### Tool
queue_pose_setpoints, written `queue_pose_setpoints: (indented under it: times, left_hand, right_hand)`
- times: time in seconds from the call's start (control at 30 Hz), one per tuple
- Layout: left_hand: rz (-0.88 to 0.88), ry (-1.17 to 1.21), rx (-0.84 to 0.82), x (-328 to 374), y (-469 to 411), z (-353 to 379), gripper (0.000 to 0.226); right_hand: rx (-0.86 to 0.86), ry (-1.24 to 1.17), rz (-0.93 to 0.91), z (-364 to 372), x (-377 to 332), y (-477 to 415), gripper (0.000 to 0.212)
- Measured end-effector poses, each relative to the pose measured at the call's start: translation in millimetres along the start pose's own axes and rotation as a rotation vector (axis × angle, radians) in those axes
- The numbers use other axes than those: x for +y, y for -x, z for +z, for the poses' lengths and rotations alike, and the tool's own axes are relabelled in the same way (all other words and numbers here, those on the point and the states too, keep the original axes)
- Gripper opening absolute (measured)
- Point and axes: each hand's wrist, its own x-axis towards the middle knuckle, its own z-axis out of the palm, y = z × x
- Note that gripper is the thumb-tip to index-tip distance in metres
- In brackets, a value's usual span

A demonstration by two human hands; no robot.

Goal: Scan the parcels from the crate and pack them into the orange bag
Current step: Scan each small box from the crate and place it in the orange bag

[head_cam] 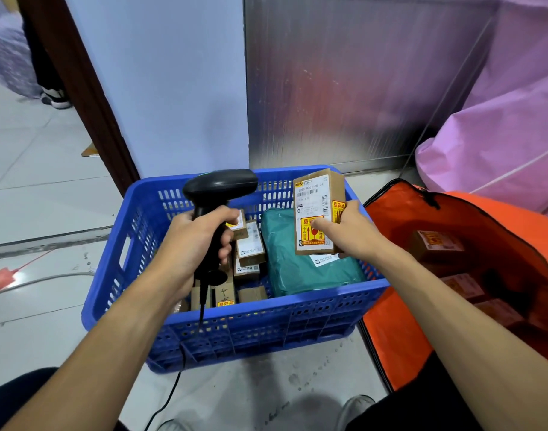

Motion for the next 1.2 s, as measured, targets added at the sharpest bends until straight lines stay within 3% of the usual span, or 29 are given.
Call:
queue_pose_setpoints:
  times: [0.43, 0.67, 0.87, 0.93, 1.03, 1.2]
  left_hand:
    - [-0.015, -0.032, -0.089, -0.4, -8.9, 63.1, 0.011]
    - [-0.005, -0.092, -0.163, -5.3, -12.9, 93.9, 0.011]
    - [0.005, -0.248, -0.167, -22.0, -23.8, 111.5, 0.019]
    - [0.001, -0.288, -0.204, -38.7, -25.3, 124.9, 0.021]
    - [-0.012, -0.359, -0.299, -57.5, -22.1, 151.6, 0.024]
    - [0.040, -0.397, -0.432, -63.6, -23.4, 203.8, 0.022]
  right_hand:
    - [-0.002, -0.235, 0.007, -47.9, 17.7, 39.9, 0.051]
    - [0.131, -0.645, 0.151, -99.4, 70.2, 70.1, 0.045]
    - [0.228, -0.609, 0.434, -97.8, 165.8, 86.4, 0.048]
    - [0.261, -0.702, 0.513, -86.2, 192.1, 90.8, 0.038]
    - [0.334, -0.876, 0.544, -71.4, 220.7, 89.9, 0.023]
    - [0.377, -0.978, 0.621, -60.6, 251.1, 78.5, 0.034]
